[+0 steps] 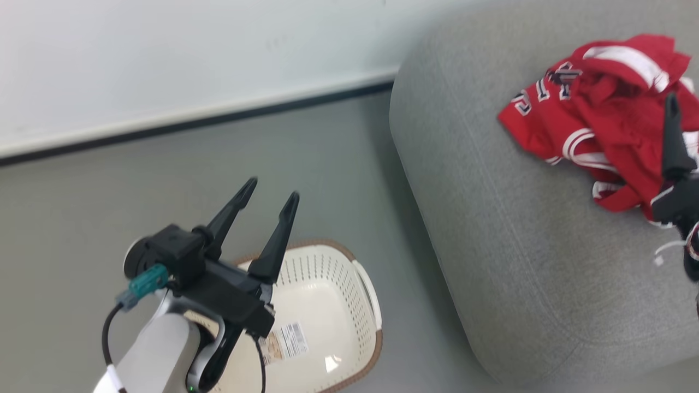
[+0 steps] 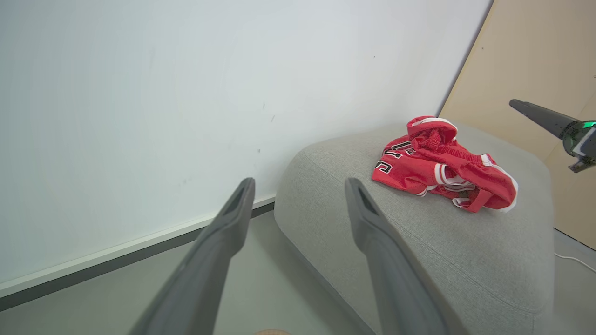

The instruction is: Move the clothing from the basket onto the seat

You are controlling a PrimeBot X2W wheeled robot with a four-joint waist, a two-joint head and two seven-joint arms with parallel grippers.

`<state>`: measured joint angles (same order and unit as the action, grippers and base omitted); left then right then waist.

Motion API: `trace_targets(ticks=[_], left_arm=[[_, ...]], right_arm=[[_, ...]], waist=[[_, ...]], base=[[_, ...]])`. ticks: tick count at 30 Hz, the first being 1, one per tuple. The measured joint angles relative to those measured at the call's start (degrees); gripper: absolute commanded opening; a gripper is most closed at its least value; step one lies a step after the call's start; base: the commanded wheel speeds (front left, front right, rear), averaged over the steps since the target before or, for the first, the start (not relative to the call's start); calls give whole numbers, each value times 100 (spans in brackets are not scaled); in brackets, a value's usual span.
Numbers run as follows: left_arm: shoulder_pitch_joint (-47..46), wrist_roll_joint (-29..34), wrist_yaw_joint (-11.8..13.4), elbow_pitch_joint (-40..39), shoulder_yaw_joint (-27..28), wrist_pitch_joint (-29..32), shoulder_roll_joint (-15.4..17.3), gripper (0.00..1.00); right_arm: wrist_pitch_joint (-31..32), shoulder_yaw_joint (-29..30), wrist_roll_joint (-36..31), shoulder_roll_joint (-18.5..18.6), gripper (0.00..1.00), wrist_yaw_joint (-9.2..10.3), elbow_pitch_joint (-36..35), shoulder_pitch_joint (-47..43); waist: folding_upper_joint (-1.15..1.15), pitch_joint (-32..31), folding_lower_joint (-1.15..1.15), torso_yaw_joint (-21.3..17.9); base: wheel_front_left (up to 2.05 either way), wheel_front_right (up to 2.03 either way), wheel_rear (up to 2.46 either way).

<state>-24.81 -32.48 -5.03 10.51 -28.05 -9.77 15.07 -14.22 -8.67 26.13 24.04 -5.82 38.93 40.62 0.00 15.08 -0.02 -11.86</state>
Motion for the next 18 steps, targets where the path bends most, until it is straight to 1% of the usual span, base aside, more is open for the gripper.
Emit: trace_targets(ticks=[4, 8, 14, 18], left_arm=[[207, -32, 59, 164, 78, -97, -4, 100], [371, -143, 169, 249, 170, -152, -46, 100], [667, -238, 356, 207, 352, -237, -58, 100], [846, -286, 458, 181, 455, -253, -54, 100]], right_arm=[[-5, -62, 0, -15, 100, -24, -461, -425], [-7, -142, -1, -88, 100, -25, -947, -939], [-8, -191, -54, -145, 100, -21, -1682, -1674], [-8, -164, -47, -287, 100, 104, -2041, -2093]], waist=[[0, -319, 0, 33], [0, -629, 1, 116], [-1, -994, 0, 373], [0, -1150, 1, 607]], base=[[0, 0, 0], [0, 0, 0], [0, 0, 0], [0, 0, 0]])
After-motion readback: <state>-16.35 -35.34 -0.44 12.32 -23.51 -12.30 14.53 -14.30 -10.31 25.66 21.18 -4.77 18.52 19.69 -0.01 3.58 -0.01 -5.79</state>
